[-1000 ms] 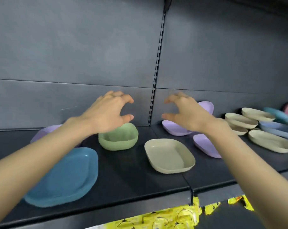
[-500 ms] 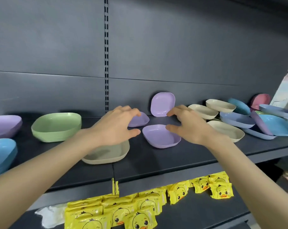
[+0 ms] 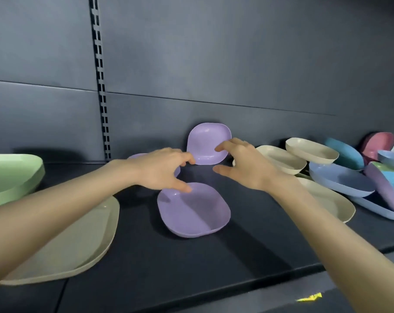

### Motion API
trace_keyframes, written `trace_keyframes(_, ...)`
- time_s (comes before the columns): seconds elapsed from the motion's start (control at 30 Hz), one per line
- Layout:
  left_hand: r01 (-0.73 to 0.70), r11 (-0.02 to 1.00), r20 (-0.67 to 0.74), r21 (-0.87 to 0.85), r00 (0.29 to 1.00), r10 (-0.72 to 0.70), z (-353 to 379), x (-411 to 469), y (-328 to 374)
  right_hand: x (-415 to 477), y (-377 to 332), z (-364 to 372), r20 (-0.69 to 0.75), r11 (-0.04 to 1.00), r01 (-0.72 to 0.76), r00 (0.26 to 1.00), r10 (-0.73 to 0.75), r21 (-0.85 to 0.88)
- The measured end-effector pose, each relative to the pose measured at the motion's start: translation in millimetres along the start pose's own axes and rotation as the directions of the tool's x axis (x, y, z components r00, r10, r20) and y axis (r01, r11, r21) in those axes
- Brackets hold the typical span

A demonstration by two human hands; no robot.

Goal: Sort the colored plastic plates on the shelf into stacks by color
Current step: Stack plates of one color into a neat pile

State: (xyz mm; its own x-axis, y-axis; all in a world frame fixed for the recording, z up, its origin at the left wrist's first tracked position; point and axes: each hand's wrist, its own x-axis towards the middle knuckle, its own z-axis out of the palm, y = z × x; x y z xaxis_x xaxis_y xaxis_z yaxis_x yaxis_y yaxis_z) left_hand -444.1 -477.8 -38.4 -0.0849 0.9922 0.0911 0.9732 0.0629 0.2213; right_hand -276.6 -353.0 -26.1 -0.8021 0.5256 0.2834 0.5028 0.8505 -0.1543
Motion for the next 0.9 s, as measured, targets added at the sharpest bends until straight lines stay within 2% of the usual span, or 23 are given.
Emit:
trace_keyframes(0.17, 0.028, 0.998, 0.155, -0.048, 0.988, -0.020, 14, 33, -3, 37, 30, 16, -0.040, 0.995, 0.071, 0.997, -0.068, 0.067)
trace_keyframes(0.3, -0.006, 0.996, 0.283, 0.091, 0.959, -0.020, 25, 47, 3, 66, 49, 20, -0.149, 0.981, 0.138, 0.982, -0.118, 0.133)
trace_keyframes(0.5, 0.049, 0.998, 0.311, 0.050, 0.948, -0.062, 23, 65, 9, 110, 70, 28, -0.189, 0.979, 0.190, 0.967, -0.174, 0.071)
trace_keyframes(0.67, 0.140, 0.990, 0.205, 0.035, 0.968, -0.144, 17, 76, 1, 134, 79, 32, -0.172, 0.982, 0.182, 0.970, -0.172, 0.044)
trace_keyframes(0.77, 0.195, 0.981, 0.193, -0.005, 0.963, -0.190, 12, 79, -3, 142, 81, 34, -0.196, 0.978, 0.202, 0.962, -0.190, 0.042)
trace_keyframes(0.9, 0.256, 0.965, 0.169, -0.053, 0.955, -0.244, 6, 78, 0, 145, 81, 37, -0.155, 0.977, 0.209, 0.968, -0.199, 0.051)
